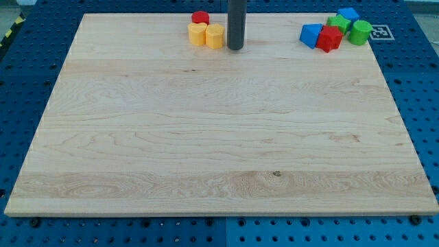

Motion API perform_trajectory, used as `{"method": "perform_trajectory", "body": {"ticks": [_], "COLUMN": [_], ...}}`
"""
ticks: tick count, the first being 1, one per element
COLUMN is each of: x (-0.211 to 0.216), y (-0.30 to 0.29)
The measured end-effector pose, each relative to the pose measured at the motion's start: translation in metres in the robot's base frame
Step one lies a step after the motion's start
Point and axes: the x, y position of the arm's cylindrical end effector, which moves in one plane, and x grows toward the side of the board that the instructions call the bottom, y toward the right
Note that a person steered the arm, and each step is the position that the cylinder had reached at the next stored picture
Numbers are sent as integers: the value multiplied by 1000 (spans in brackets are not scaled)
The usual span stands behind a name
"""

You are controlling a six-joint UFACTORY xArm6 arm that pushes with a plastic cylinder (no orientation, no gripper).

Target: Move the arm move towards the center

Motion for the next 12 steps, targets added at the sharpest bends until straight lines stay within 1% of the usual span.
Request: {"method": "perform_trajectory", "body": {"ticks": [2, 3, 4, 5, 7, 10, 12], "x": [34, 34, 34, 33, 4, -9, -10], "y": [0, -12, -41, -41, -41, -41, -41]}}
